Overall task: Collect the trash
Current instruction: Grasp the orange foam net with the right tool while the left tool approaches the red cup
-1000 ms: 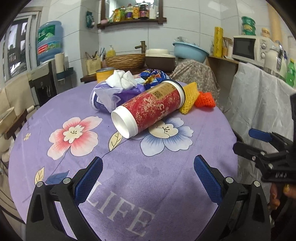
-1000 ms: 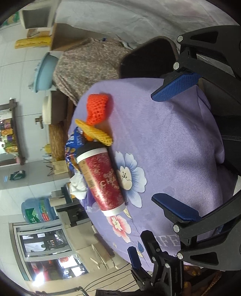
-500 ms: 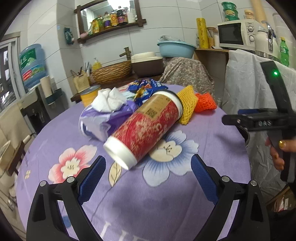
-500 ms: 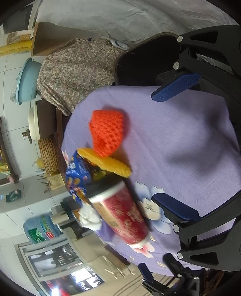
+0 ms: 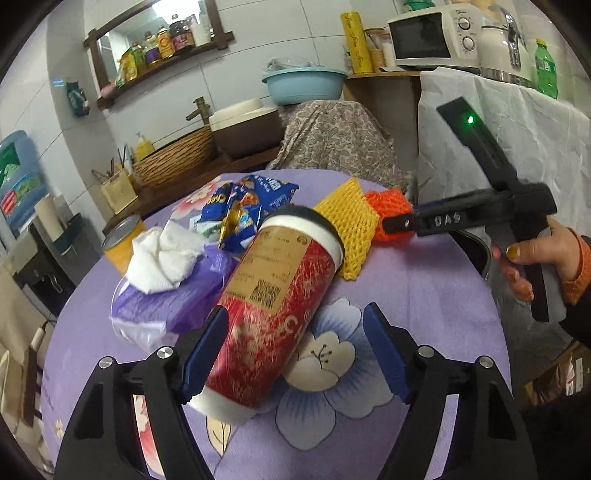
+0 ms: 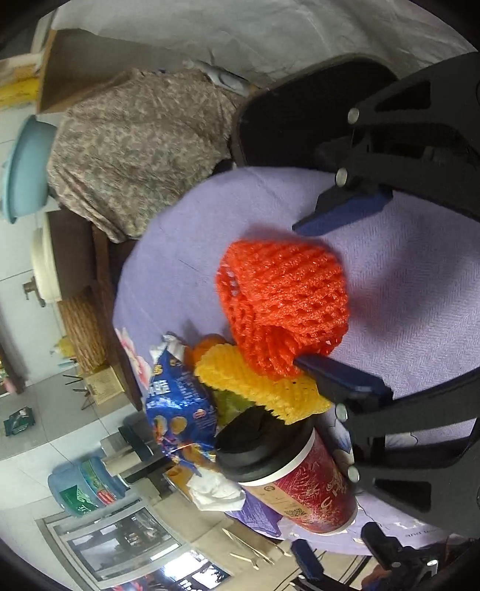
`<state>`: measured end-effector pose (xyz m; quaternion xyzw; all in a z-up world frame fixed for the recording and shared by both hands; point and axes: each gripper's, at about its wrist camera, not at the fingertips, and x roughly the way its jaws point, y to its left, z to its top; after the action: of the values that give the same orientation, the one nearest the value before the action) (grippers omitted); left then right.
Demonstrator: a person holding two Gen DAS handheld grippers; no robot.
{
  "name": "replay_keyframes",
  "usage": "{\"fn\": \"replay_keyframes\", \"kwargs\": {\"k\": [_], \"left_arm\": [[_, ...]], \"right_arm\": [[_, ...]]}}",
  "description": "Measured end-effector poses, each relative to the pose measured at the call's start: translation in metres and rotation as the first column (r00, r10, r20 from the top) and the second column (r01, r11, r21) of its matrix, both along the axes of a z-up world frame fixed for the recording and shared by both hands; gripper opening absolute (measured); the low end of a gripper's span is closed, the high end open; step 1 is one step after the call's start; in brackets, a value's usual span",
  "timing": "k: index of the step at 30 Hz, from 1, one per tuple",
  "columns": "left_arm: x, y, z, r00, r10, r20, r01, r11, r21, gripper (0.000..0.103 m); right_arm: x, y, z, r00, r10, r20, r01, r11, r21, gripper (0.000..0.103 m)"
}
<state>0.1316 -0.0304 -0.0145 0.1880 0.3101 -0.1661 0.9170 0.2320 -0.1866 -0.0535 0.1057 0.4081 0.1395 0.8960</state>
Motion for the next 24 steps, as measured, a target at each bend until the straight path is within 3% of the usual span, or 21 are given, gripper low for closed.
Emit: {"fn": "replay_keyframes", "kwargs": {"k": [4, 7, 19, 24], "left_arm": [[0.015, -0.006, 0.0, 0.998, -0.034, -0.045, 0.034, 0.999, 0.013, 0.074], [0.026, -0.012, -0.003, 0.995, -0.059, -0.085, 0.066, 0.995, 0.079, 0.074], [0.077, -0.038, -0.009, 0.98, -0.065, -0.189, 0.117, 0.953, 0.279, 0.069], [0.089, -0.043, -0.011, 0.967, -0.079, -0.241, 0.157, 0.934, 0.321, 0.076]], "right_arm": [[-0.004, 0.008, -0.008, 0.999, 0.036, 0.0, -0.036, 0.999, -0.011, 0.032], [-0.009, 0.006, -0.007, 0.999, 0.03, 0.018, -0.03, 1.0, -0.005, 0.027], [-0.039, -0.003, 0.017, 0.992, 0.029, 0.122, -0.021, 0.997, -0.069, 0.026], [-0.05, -0.007, 0.019, 0.992, 0.022, 0.126, -0.015, 0.998, -0.054, 0.026]]}}
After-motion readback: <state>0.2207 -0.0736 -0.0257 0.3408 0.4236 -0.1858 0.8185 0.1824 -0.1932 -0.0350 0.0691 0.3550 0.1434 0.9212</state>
